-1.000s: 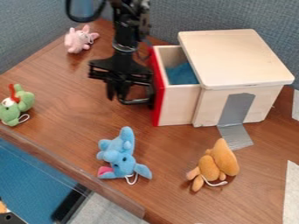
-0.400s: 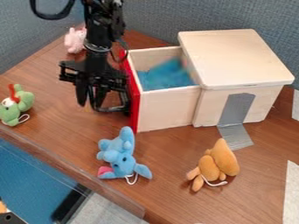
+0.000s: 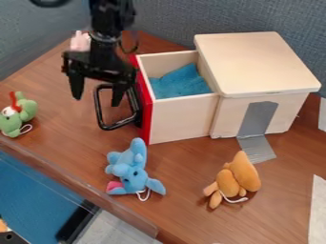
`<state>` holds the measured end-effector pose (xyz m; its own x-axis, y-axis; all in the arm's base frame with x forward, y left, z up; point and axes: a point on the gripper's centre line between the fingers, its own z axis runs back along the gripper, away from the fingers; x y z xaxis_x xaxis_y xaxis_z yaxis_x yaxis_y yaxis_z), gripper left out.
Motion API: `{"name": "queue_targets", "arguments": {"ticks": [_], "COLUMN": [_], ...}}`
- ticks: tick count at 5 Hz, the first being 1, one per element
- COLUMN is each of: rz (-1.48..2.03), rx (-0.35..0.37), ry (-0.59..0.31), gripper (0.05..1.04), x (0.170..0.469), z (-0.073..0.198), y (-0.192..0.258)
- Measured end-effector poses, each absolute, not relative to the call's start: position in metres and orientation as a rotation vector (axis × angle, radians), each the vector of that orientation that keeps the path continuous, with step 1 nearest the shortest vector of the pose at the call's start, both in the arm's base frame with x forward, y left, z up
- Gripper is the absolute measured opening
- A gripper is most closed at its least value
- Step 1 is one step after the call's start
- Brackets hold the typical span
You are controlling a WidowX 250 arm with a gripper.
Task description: Open the drawer
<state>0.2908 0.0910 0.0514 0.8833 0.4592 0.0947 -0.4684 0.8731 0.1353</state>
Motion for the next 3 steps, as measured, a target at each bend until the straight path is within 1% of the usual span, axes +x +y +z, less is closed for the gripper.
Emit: {"name": "queue_targets", "arguments": {"ticks": [1,2,3], "rz": [0.383,0.251,0.104], "rx": [0.128,0.079,0.013], "ry": [-0.127,-0.171,-0.182], "gripper": [1.004,1.000,1.000], "x": [0.297,0.298,0.298], "z": [0.072,0.091,0.096], "y": [0.089,0.094,0.097]}}
